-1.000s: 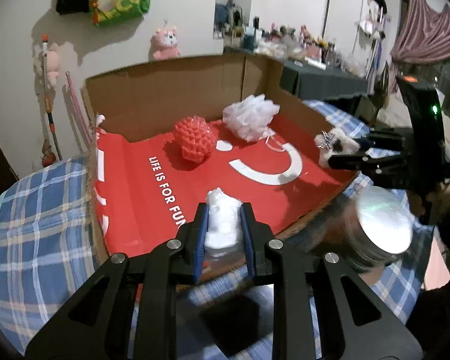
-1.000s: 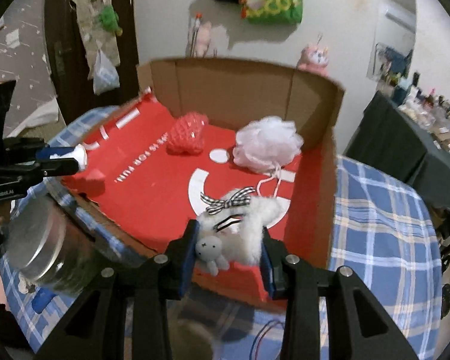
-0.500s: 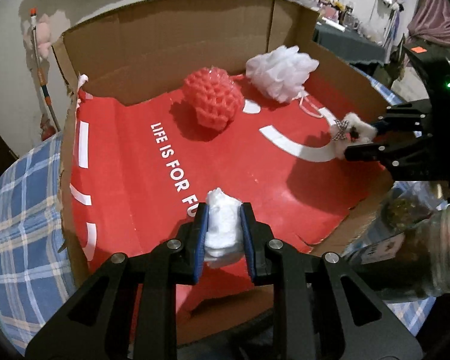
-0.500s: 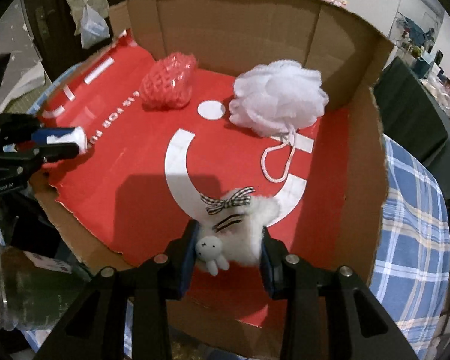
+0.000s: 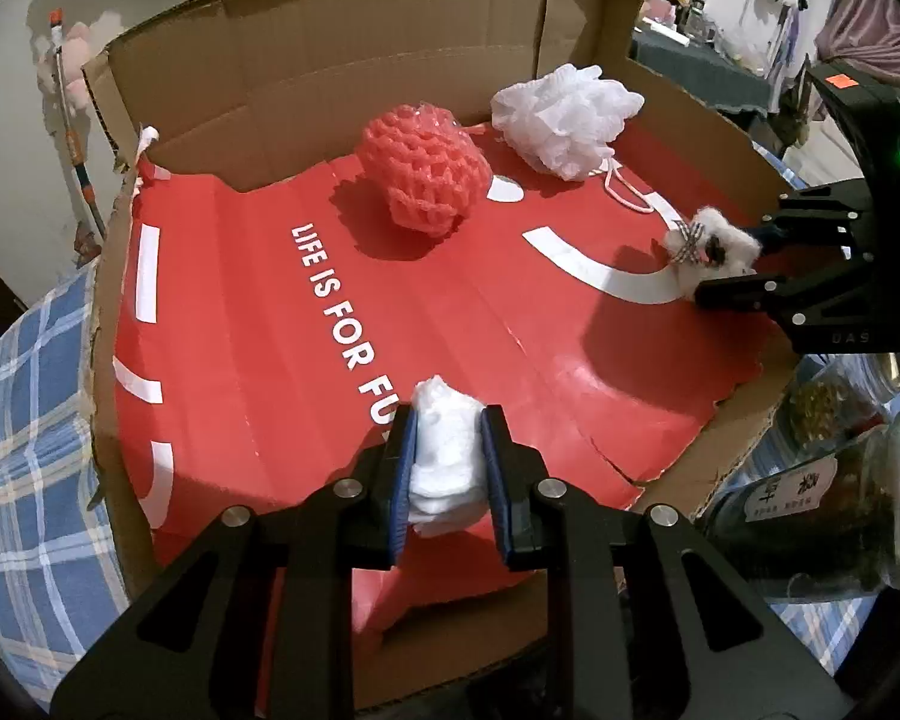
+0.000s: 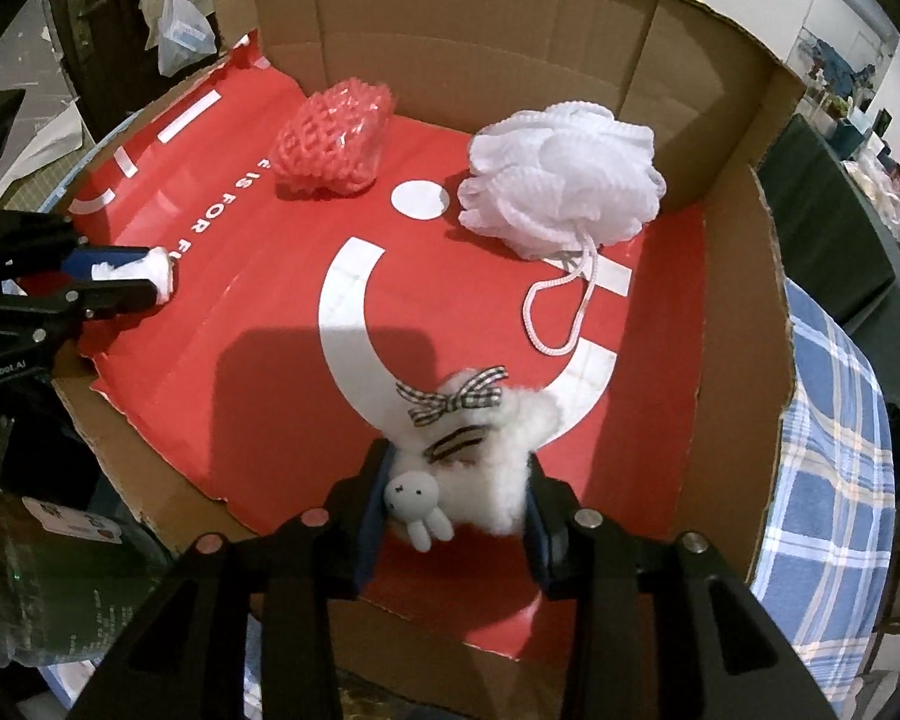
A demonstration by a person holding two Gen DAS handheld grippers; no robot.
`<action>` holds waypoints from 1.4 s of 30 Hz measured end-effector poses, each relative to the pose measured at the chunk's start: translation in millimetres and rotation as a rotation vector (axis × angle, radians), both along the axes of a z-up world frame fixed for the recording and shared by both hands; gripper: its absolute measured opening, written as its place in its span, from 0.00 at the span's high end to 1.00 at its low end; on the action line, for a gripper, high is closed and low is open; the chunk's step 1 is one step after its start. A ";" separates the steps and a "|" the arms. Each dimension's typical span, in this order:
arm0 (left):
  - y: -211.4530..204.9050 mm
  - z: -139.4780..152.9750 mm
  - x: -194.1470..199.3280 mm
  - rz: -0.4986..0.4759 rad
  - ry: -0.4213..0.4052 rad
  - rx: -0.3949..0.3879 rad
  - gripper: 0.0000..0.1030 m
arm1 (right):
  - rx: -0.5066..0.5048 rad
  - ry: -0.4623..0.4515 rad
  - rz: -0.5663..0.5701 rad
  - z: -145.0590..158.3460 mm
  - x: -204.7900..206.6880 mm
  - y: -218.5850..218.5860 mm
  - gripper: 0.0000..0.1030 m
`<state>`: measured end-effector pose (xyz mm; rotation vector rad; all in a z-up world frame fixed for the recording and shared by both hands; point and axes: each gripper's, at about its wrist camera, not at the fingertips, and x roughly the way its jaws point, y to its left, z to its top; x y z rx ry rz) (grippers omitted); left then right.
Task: Organize soft objects
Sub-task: 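Open the left tool releasing the cloth while the right tool releases the plush in the box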
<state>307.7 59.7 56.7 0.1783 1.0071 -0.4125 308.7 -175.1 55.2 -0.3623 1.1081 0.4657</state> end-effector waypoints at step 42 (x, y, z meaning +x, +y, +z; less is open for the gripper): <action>-8.6 12.4 1.6 -0.012 0.005 -0.014 0.37 | 0.014 -0.002 0.041 5.3 -14.4 3.3 0.39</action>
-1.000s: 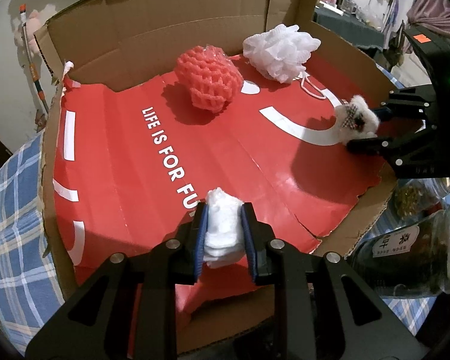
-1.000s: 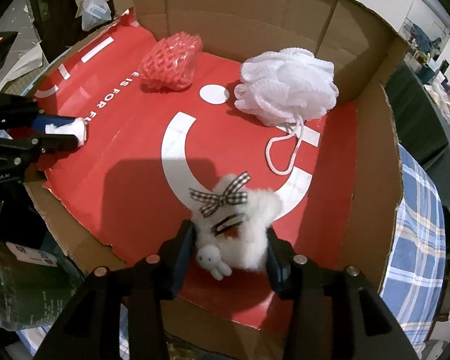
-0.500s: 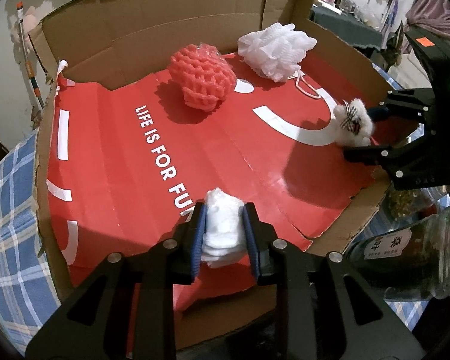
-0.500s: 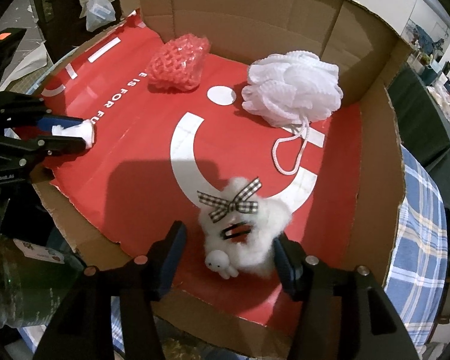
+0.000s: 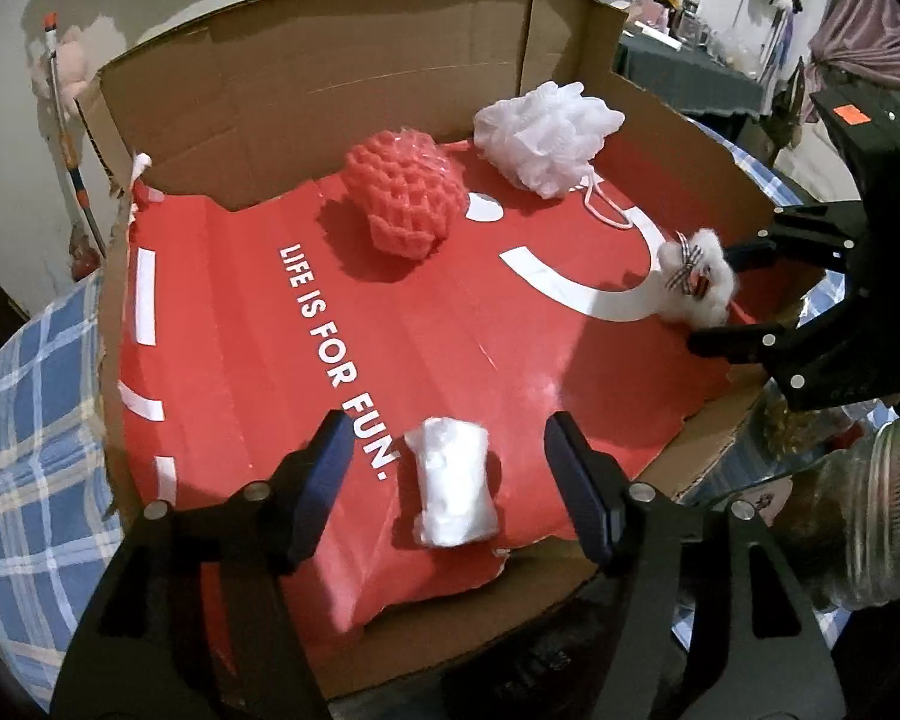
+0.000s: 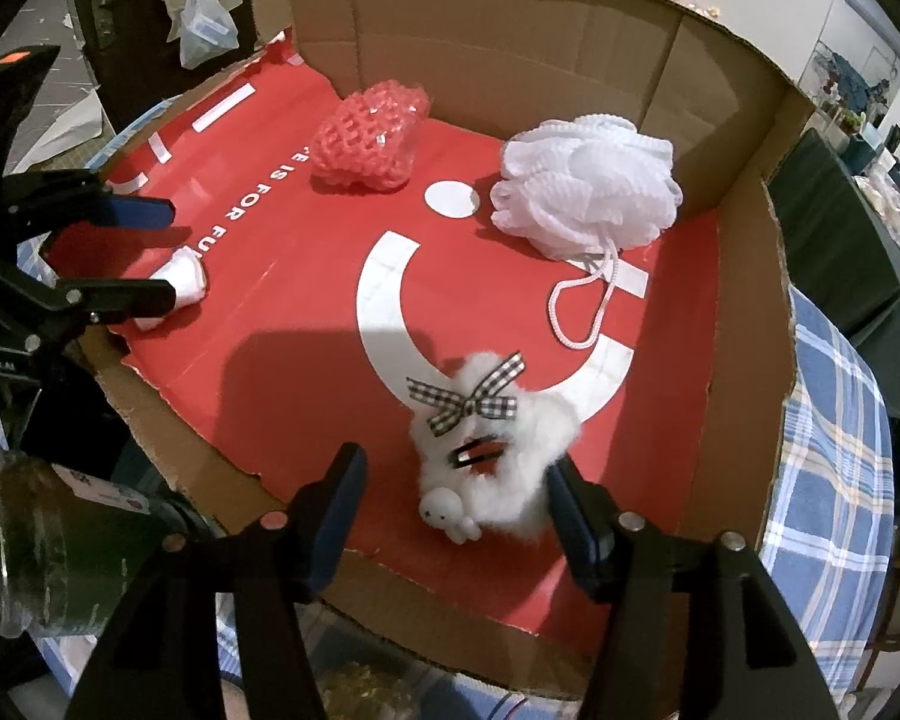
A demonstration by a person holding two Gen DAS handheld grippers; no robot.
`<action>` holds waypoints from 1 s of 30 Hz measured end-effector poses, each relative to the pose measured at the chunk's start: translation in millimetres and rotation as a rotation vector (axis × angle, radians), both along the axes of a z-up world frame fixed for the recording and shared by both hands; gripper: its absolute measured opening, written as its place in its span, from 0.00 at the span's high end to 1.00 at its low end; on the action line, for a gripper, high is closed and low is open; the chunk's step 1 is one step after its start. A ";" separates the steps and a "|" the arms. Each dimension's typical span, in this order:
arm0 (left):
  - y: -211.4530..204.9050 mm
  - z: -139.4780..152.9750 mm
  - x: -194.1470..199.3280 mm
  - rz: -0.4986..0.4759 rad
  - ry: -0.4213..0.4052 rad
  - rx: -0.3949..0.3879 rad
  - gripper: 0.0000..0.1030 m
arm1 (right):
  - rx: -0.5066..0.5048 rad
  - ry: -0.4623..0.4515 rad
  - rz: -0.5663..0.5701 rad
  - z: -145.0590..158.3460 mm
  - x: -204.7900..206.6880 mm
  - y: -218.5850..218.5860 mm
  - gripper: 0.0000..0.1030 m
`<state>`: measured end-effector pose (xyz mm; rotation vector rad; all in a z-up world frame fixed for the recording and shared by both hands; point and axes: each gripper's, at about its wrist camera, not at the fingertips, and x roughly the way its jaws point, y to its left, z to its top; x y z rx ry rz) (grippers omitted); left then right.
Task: Organize soft objects
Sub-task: 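Open the left tool releasing the cloth while the right tool releases the plush in the box, then withdraw both tools from the box back over the table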
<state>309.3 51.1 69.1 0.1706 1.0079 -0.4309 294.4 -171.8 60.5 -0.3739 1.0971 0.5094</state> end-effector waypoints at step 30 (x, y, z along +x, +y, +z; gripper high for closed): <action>-9.9 101.2 -149.0 0.102 -0.408 -0.109 0.17 | 0.180 -0.409 -0.159 132.9 -153.7 -49.1 0.03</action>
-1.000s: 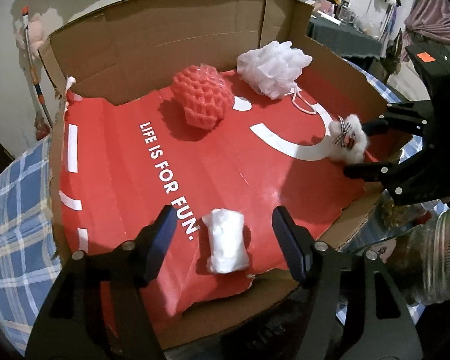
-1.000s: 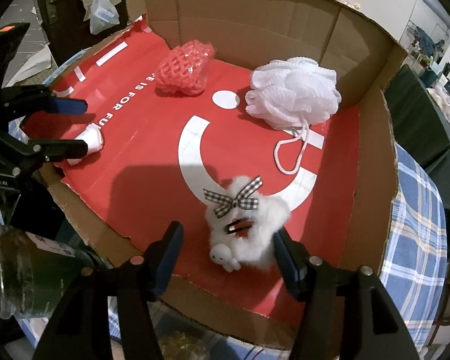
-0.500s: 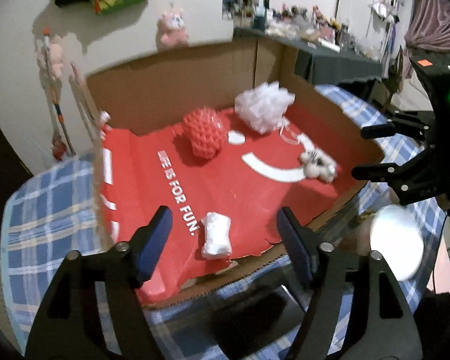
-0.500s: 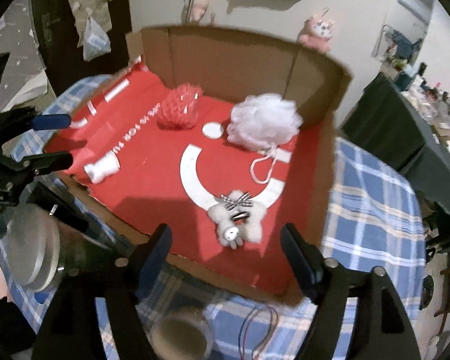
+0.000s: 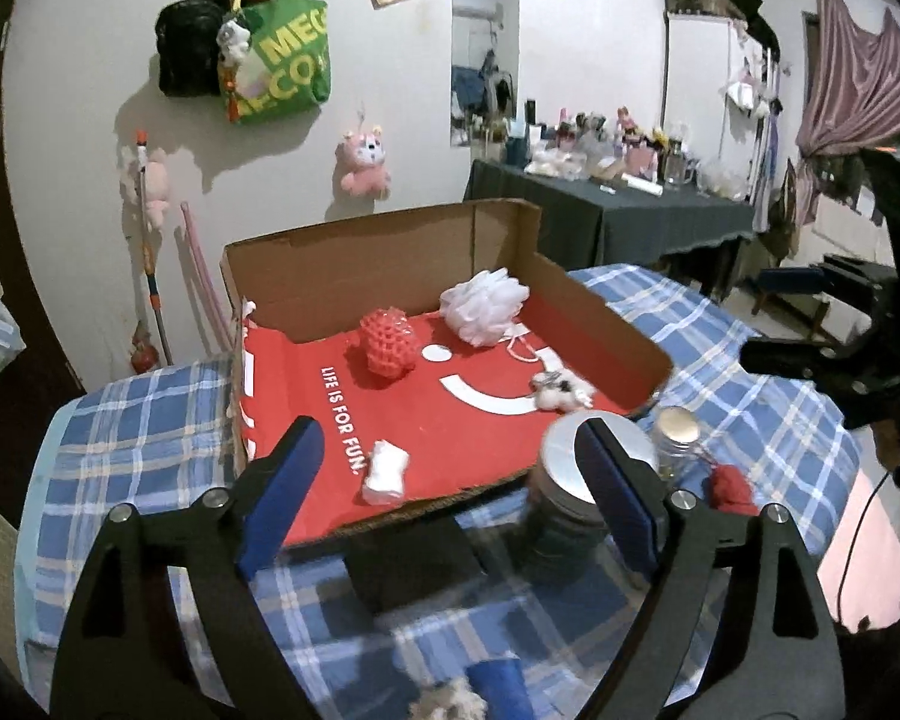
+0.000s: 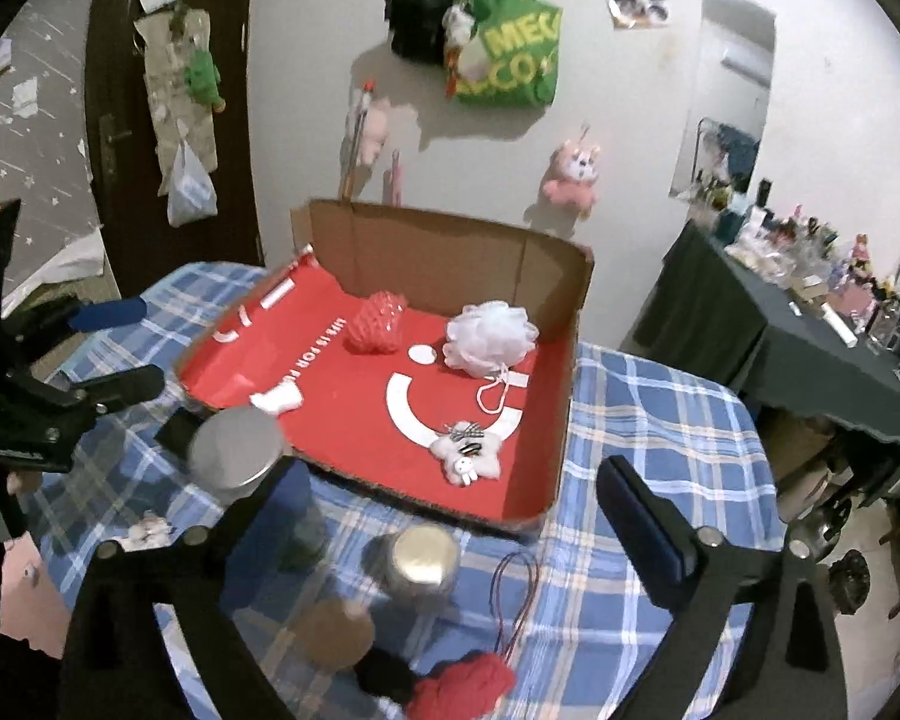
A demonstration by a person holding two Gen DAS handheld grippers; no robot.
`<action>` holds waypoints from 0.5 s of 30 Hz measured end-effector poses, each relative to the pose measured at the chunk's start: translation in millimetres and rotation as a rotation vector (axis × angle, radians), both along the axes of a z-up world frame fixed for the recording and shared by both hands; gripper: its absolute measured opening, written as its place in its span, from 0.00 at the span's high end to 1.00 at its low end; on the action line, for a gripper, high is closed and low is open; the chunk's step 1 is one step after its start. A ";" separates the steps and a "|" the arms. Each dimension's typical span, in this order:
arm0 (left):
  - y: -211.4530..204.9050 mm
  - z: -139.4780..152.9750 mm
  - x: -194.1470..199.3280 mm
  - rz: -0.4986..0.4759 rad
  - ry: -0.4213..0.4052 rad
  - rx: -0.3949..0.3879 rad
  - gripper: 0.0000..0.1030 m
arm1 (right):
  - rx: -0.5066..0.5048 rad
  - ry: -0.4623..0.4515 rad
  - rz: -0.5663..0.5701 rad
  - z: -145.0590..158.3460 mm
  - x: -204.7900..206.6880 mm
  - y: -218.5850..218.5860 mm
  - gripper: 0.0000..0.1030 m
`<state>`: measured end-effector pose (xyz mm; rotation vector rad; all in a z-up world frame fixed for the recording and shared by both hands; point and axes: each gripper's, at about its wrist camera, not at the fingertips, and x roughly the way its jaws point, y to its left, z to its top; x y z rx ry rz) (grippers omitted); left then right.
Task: Organize soft objects
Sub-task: 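Withdraw both tools from the box back over the table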
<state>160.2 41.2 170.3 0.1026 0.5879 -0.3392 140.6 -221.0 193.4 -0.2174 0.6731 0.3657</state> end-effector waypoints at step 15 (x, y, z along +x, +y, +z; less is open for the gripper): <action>-9.0 -10.7 -111.1 0.060 -0.174 -0.093 0.08 | -0.003 -0.224 -0.117 -25.9 -123.2 2.0 0.00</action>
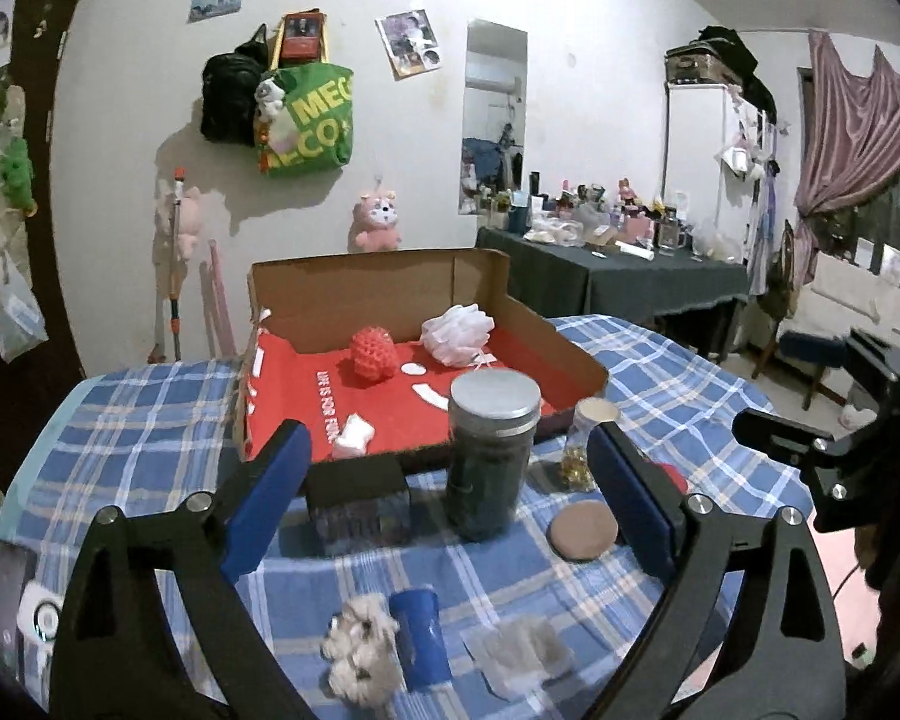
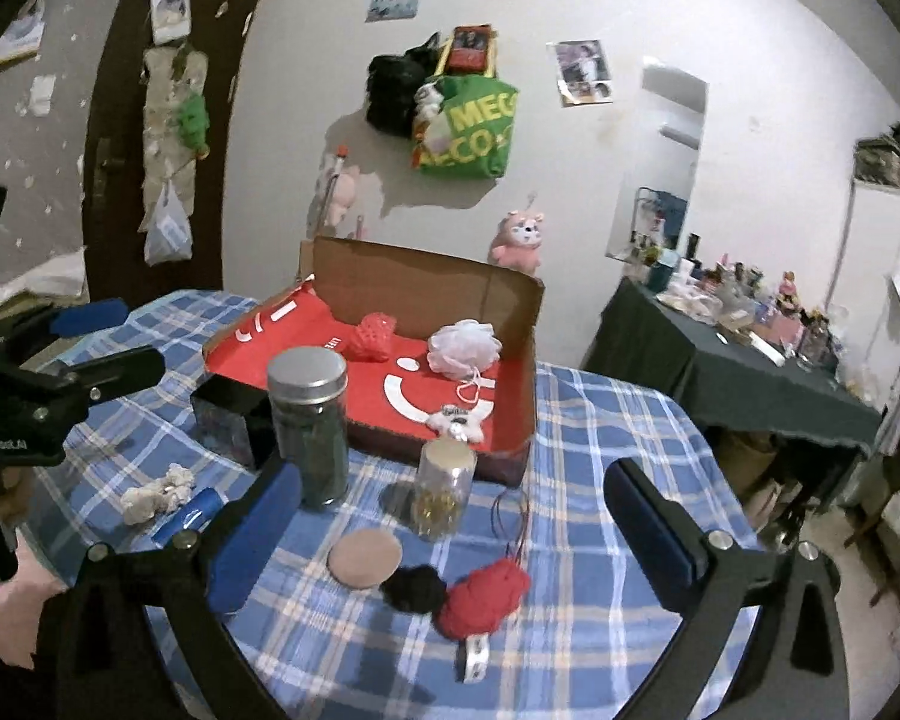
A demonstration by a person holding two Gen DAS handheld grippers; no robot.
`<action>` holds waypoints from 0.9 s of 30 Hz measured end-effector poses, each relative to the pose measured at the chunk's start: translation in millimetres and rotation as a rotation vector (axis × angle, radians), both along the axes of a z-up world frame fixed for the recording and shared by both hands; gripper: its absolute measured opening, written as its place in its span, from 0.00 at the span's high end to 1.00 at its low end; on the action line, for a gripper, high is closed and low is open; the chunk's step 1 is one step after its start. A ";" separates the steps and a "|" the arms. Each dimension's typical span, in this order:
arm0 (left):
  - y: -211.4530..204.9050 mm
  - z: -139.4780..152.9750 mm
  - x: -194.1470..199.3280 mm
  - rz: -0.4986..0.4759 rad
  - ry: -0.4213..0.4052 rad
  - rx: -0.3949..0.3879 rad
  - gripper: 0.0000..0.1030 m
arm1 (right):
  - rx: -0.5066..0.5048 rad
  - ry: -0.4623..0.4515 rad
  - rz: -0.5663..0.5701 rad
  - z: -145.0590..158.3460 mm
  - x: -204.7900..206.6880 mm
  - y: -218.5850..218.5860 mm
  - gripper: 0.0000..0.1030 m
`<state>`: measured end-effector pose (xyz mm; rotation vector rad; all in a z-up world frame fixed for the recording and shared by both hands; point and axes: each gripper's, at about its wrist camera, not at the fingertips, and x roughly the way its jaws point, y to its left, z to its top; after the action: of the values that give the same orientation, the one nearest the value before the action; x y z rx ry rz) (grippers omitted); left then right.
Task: Organize soft objects
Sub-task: 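Withdraw both tools from the box back over the table, then grasp the cream crochet scrunchie with the left tool while the right tool grasps the red knitted strawberry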
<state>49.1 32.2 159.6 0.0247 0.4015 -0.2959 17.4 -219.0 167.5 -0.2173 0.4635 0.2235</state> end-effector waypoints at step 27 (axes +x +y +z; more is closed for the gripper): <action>23.4 -103.0 -4.9 0.130 0.179 0.000 0.08 | 0.125 0.134 -0.228 -110.4 12.1 -40.6 0.00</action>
<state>44.3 55.5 56.6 -0.0276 0.5780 -0.1703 29.5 -259.6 57.1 -0.0260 0.6003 0.0428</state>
